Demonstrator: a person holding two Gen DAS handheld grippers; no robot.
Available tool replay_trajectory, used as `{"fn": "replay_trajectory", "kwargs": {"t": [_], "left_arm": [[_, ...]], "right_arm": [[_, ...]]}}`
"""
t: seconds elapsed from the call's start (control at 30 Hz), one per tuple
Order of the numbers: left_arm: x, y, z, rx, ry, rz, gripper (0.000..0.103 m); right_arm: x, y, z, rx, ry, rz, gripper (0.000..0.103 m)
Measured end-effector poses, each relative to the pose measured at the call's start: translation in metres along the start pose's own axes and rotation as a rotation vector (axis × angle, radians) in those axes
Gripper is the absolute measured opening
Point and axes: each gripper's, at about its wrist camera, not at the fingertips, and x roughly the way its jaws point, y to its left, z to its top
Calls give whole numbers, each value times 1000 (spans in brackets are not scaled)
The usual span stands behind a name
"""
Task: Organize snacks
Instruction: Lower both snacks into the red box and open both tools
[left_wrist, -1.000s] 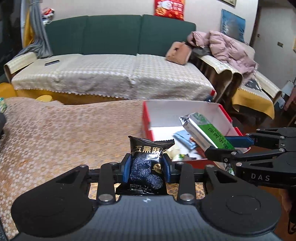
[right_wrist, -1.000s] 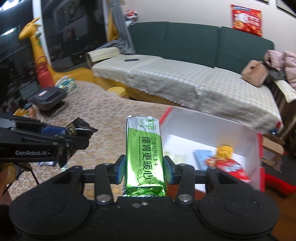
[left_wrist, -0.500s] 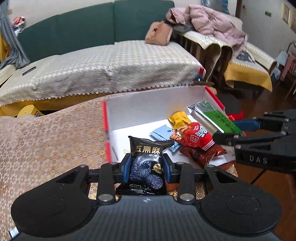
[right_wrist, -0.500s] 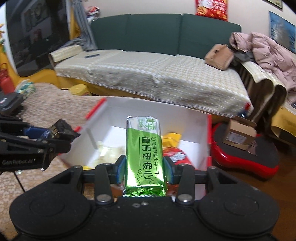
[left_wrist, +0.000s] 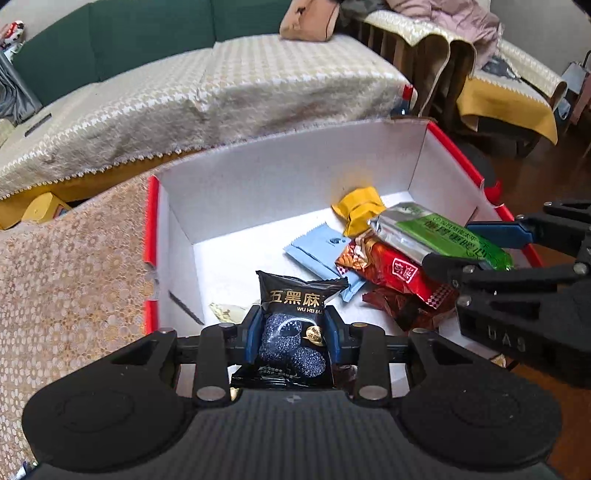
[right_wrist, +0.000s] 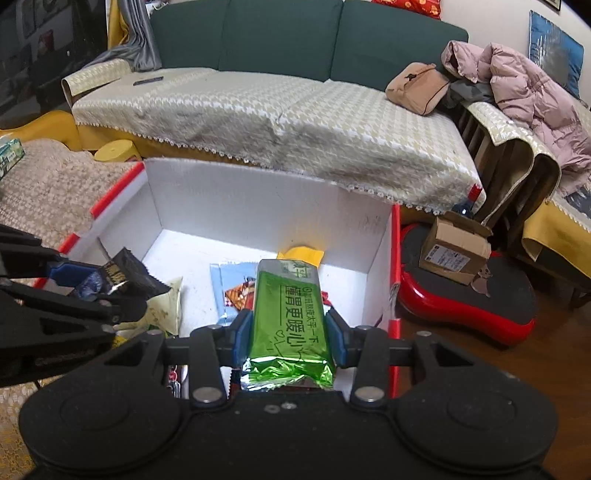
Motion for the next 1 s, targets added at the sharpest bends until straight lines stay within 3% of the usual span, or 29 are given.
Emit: {"fn": "replay_trajectory", "kwargs": {"t": [0.23, 0.37, 0.53, 1.0], "left_arm": [[12, -4, -4, 14, 37, -4, 35], [6, -4, -7, -2, 23, -14, 44], [-14, -3, -9, -15, -22, -28, 54], [-85, 17, -30, -47, -147, -38, 61]], "right_arm": [[2, -2, -3, 5, 1, 16, 42], [-1, -4, -2, 24, -1, 28, 42], [-13, -3, -3, 34, -14, 51, 43], [-71, 14, -9, 41, -91, 102, 54]]}}
